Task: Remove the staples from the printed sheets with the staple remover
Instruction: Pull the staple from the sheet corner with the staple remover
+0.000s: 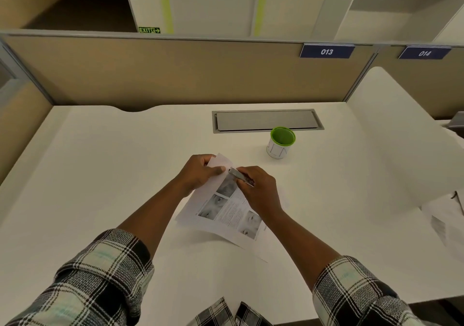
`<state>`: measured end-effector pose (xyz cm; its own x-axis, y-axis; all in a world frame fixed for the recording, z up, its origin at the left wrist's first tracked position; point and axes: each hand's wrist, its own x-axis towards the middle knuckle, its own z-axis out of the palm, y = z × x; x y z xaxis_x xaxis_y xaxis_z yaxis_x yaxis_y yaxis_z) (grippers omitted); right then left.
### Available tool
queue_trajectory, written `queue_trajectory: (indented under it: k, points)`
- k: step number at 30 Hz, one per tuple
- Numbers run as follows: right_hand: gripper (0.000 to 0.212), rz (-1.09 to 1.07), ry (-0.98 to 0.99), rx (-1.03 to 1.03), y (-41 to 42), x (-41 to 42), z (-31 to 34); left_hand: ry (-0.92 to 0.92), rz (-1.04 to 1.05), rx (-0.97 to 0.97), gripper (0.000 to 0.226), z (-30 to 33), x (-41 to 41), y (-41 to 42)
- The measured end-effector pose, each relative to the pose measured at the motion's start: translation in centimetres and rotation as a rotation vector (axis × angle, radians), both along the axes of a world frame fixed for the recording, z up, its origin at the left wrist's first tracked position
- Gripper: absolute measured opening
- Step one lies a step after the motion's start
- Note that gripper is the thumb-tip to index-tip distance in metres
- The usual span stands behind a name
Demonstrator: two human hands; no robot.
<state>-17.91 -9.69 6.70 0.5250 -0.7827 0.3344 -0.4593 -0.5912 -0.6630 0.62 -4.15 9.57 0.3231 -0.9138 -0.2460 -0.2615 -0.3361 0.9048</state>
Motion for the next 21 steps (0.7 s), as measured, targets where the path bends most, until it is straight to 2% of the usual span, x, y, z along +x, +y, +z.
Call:
queue_trajectory:
  k: [8, 12, 21]
  points:
    - [0.024, 0.004, -0.022, -0.041, 0.1, 0.45, 0.11, -0.038, 0.023, -0.019, 0.026, -0.05, -0.22, 0.08]
    - [0.026, 0.007, -0.008, -0.04, 0.02, 0.45, 0.17, -0.062, 0.024, -0.041, 0.019, -0.05, -0.18, 0.15]
    - [0.025, 0.024, 0.013, -0.038, -0.07, 0.45, -0.28, -0.069, 0.034, -0.023, 0.022, -0.55, -0.34, 0.17]
